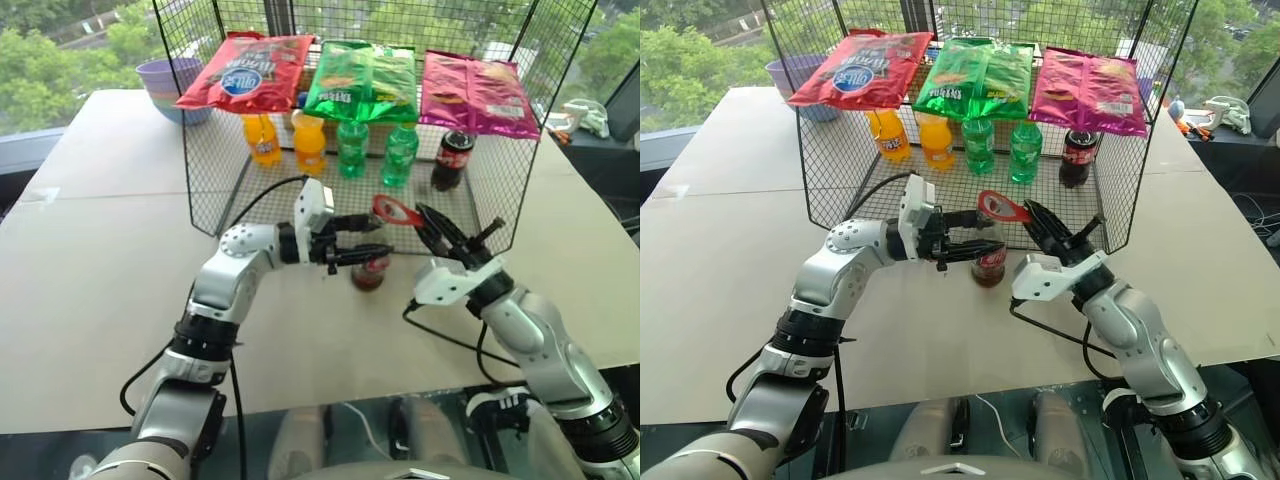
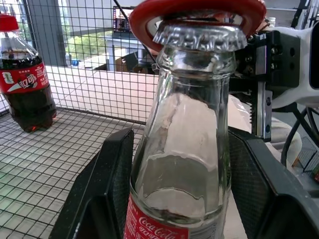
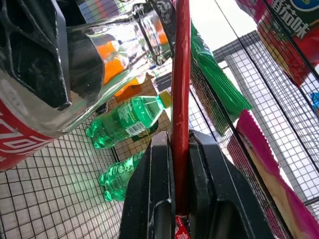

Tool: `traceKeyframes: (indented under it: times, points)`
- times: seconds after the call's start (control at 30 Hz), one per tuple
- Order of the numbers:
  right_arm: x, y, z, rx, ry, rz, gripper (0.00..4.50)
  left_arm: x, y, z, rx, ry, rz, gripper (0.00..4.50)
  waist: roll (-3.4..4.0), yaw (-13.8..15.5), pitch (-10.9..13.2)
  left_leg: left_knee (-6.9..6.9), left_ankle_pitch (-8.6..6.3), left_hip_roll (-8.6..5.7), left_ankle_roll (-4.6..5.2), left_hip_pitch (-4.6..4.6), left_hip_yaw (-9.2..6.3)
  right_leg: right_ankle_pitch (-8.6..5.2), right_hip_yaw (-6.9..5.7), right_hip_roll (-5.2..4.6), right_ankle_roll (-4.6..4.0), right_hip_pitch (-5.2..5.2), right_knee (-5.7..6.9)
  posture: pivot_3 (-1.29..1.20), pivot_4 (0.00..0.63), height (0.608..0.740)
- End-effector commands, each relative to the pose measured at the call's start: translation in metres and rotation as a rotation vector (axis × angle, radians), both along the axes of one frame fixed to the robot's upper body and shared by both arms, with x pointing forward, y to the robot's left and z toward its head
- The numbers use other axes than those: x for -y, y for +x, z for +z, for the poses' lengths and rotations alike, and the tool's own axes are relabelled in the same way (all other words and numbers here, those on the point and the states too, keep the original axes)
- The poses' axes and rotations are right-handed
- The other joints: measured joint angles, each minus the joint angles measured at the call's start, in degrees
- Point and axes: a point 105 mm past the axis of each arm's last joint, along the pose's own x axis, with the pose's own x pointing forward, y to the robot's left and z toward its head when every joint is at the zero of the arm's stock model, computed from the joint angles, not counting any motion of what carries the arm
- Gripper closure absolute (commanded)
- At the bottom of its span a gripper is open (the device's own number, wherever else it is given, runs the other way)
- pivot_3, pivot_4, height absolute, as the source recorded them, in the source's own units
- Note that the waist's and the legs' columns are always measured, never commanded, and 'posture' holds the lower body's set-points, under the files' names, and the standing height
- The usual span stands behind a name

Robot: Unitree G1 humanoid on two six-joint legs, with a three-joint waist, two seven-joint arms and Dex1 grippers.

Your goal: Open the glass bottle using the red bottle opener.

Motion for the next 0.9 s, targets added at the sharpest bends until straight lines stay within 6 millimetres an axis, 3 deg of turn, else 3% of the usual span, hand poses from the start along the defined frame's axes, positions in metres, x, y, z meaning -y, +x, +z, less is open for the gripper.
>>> traceKeyframes:
  times: [0.03, 0.47, 0.77, 0.9]
  points:
    - [-0.010, -0.001, -0.032, -0.095, -0.060, 0.024, 4.50, 0.006, 0.001, 0.020, 0.075, -0.022, 0.006, 2.35, 0.00, -0.01, 0.00, 0.00, 0.00, 0.00, 0.00, 0.01, -0.01, 0.00, 0.00, 0.01, 0.00, 0.01, 0.00, 0.00, 0.150, 0.740]
    - [-0.020, -0.002, -0.046, -0.064, -0.024, 0.008, 4.50, 0.010, 0.002, 0.024, 0.072, -0.037, 0.013, 2.35, 0.01, 0.00, -0.02, 0.03, 0.01, -0.02, 0.00, 0.06, -0.05, 0.00, 0.05, 0.04, -0.01, 0.10, 0.00, 0.00, 0.150, 0.740]
    - [-0.026, 0.002, -0.057, -0.033, -0.091, -0.011, 4.50, 0.010, 0.002, 0.024, 0.065, -0.033, 0.014, 2.35, 0.04, -0.03, -0.11, 0.03, 0.01, -0.03, 0.00, 0.08, -0.08, 0.00, 0.06, 0.05, -0.01, 0.12, 0.01, 0.00, 0.150, 0.740]
    - [-0.019, 0.007, -0.055, -0.016, -0.147, -0.043, 4.50, 0.011, 0.002, 0.022, 0.065, -0.029, 0.011, 2.35, 0.05, -0.01, -0.15, 0.03, 0.03, -0.03, -0.01, 0.08, -0.10, -0.01, 0.06, 0.06, 0.00, 0.12, 0.01, 0.00, 0.150, 0.740]
